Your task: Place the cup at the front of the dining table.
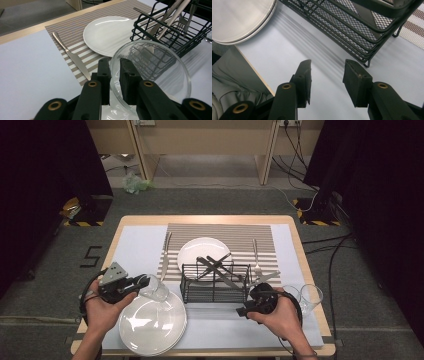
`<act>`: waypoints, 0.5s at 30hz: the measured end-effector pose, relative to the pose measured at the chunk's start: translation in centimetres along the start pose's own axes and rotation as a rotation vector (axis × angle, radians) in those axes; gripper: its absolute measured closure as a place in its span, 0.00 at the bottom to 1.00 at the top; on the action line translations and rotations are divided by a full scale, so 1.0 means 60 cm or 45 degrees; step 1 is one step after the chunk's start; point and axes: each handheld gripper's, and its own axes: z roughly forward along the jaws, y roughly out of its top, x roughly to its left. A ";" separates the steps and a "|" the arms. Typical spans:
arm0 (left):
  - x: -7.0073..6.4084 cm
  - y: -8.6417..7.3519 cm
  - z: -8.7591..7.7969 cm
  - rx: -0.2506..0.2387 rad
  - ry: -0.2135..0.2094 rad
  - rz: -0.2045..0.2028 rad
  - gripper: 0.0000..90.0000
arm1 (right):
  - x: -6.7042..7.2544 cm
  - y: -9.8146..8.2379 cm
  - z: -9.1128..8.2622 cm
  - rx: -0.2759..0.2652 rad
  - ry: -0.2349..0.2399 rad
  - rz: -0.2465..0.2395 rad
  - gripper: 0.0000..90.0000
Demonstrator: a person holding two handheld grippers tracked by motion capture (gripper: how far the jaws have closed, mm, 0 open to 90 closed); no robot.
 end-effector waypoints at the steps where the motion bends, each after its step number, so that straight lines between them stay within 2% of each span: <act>1: 0.000 0.001 0.001 0.001 0.005 0.003 0.88 | 0.000 0.000 0.000 -0.001 0.000 0.001 0.64; 9: 0.007 0.006 0.010 -0.005 0.029 -0.001 0.88 | 0.000 0.000 0.000 0.000 0.002 0.003 0.64; 10: 0.011 0.009 0.013 -0.019 0.026 0.046 0.88 | 0.000 0.000 0.000 -0.001 0.002 0.002 0.64; 14: 0.014 0.010 0.019 -0.018 0.031 0.027 0.88 | -0.001 0.000 0.000 0.000 0.003 0.001 0.64; 15: 0.016 0.011 0.021 -0.024 0.025 0.038 0.88 | -0.001 0.000 0.000 -0.002 0.002 0.001 0.64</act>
